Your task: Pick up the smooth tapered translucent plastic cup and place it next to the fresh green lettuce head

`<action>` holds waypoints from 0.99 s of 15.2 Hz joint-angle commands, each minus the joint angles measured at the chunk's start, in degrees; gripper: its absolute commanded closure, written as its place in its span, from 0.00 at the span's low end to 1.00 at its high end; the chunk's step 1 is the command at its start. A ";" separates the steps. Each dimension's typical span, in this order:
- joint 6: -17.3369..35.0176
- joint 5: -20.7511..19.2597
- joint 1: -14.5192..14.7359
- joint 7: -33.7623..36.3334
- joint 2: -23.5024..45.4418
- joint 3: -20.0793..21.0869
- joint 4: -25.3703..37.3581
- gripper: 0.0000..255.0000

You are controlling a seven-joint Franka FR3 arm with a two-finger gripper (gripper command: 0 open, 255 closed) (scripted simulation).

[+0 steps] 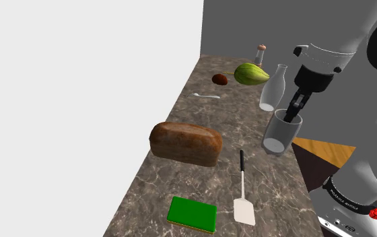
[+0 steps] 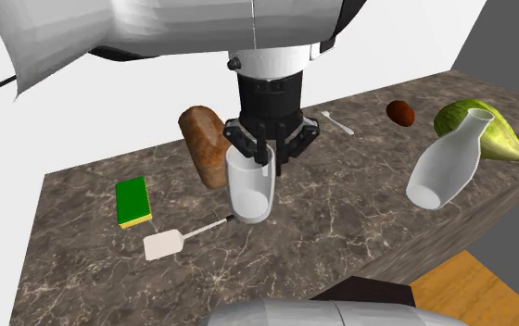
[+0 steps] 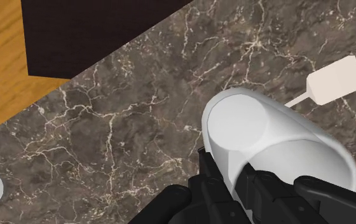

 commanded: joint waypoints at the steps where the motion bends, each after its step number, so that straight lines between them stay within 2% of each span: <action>1: -1.46 -0.17 -0.11 0.06 0.22 -0.15 1.69 1.00; 15: -10.53 -1.66 -1.10 -0.19 3.32 -1.55 13.90 1.00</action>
